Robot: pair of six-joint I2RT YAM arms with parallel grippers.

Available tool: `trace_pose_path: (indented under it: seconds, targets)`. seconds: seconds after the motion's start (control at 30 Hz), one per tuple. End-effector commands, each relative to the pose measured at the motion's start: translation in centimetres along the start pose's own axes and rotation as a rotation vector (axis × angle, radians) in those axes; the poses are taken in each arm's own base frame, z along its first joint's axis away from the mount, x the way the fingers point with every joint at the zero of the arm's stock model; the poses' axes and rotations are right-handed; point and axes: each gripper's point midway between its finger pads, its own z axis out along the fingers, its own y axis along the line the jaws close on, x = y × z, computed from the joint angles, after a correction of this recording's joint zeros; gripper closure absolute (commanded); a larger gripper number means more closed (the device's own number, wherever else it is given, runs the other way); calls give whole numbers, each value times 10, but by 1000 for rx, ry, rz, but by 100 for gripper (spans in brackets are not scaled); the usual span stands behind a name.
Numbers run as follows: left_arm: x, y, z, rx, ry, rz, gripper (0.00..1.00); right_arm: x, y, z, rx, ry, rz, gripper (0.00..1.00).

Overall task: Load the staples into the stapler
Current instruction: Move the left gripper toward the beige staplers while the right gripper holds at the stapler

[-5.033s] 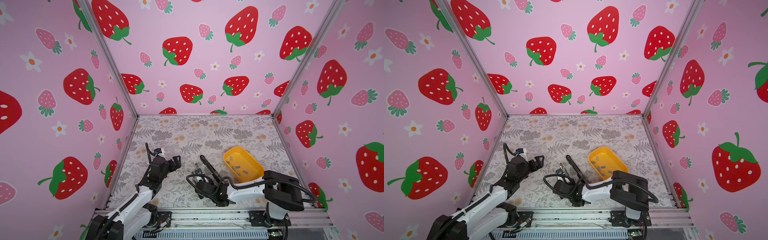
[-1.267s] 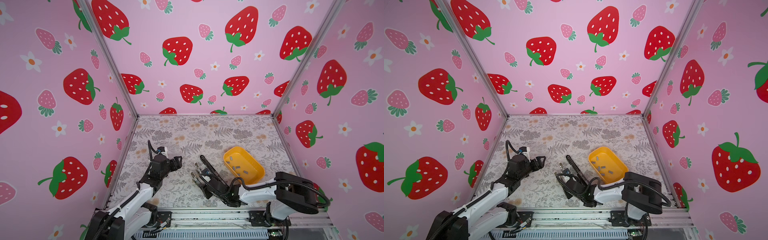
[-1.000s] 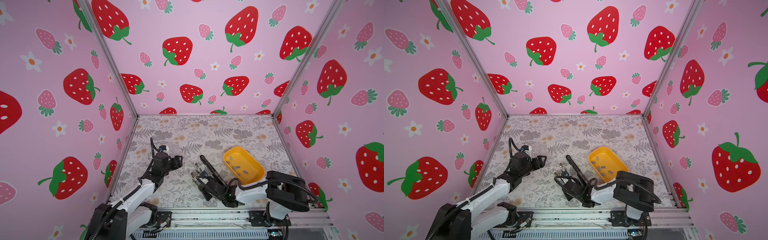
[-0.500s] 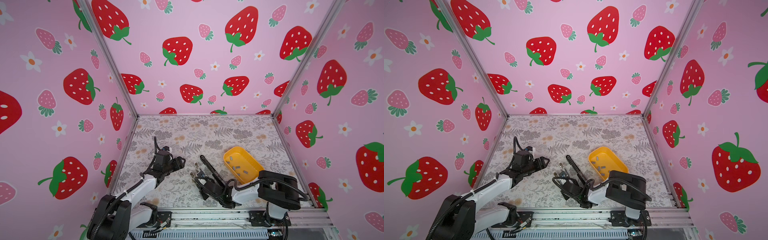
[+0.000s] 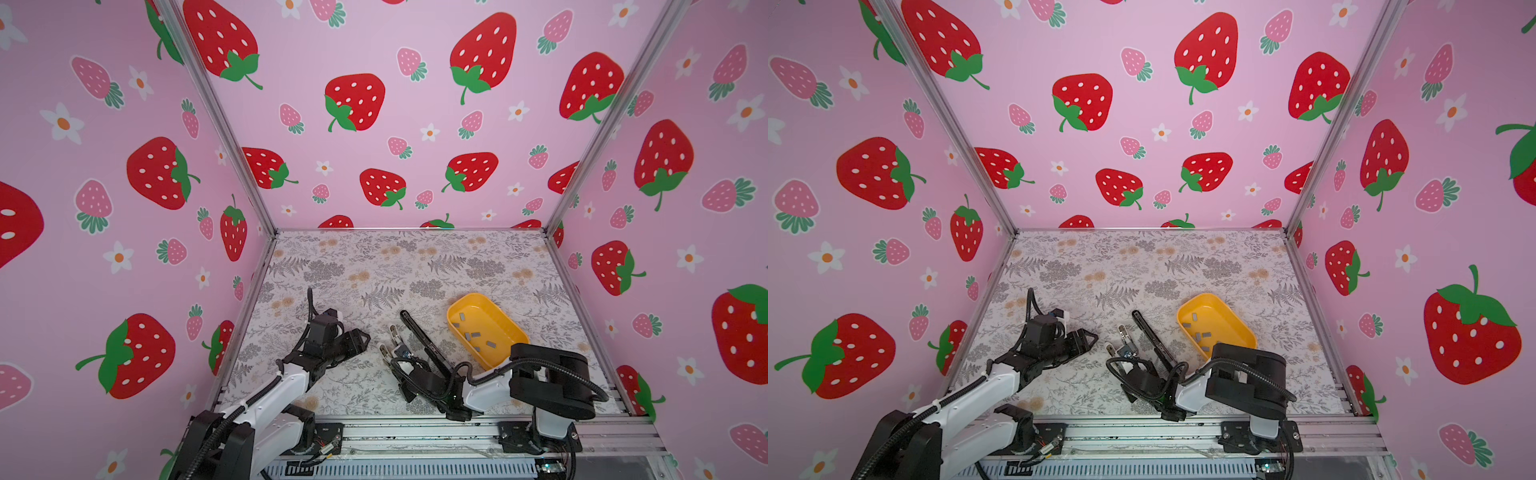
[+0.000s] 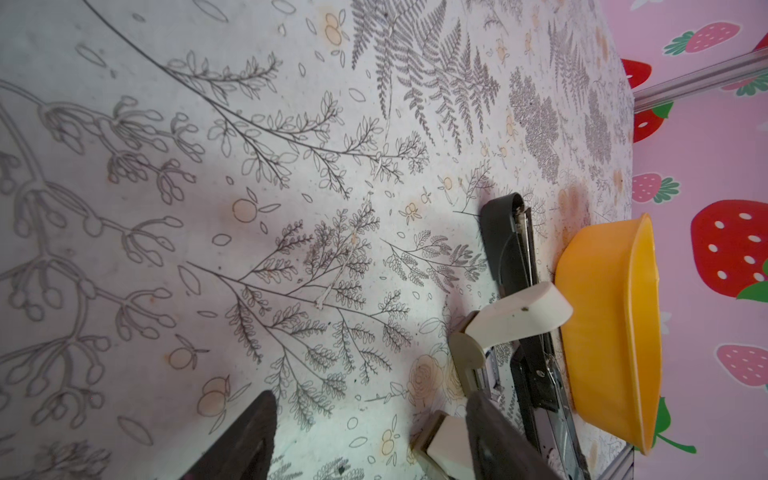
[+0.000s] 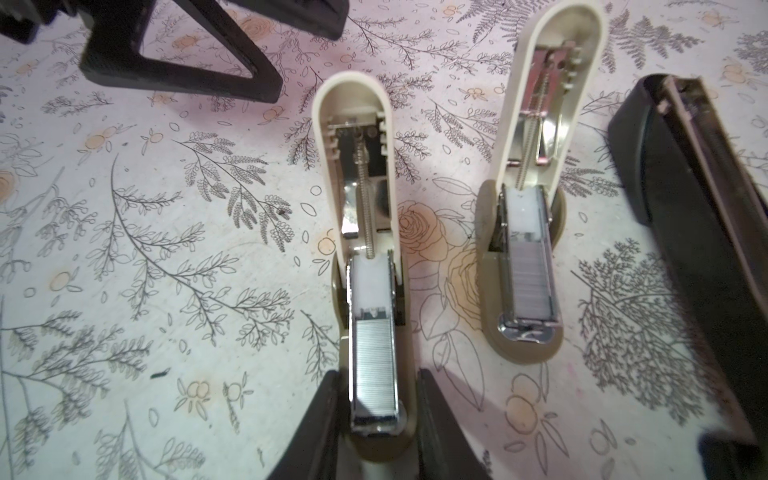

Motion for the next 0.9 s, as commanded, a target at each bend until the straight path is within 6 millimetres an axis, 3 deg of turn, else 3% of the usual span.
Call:
trace_pose_path:
  seconds: [0.0,0.27,0.5,0.63,0.87]
  targets:
    - [3,0,0,-17,-9,1,27,39,4,1,-41,114,-42,73]
    - [7,-18,12,-28,-1,59,27,39,3,-4,-54,100,-29,73]
    - [28,-40,20,-19,16,195,31,35,4,-4,-59,88,-16,73]
    - [49,-31,26,-40,34,217,31,32,5,-4,-59,78,-10,73]
    - [56,-15,20,-75,-16,245,32,30,5,-6,-69,59,19,69]
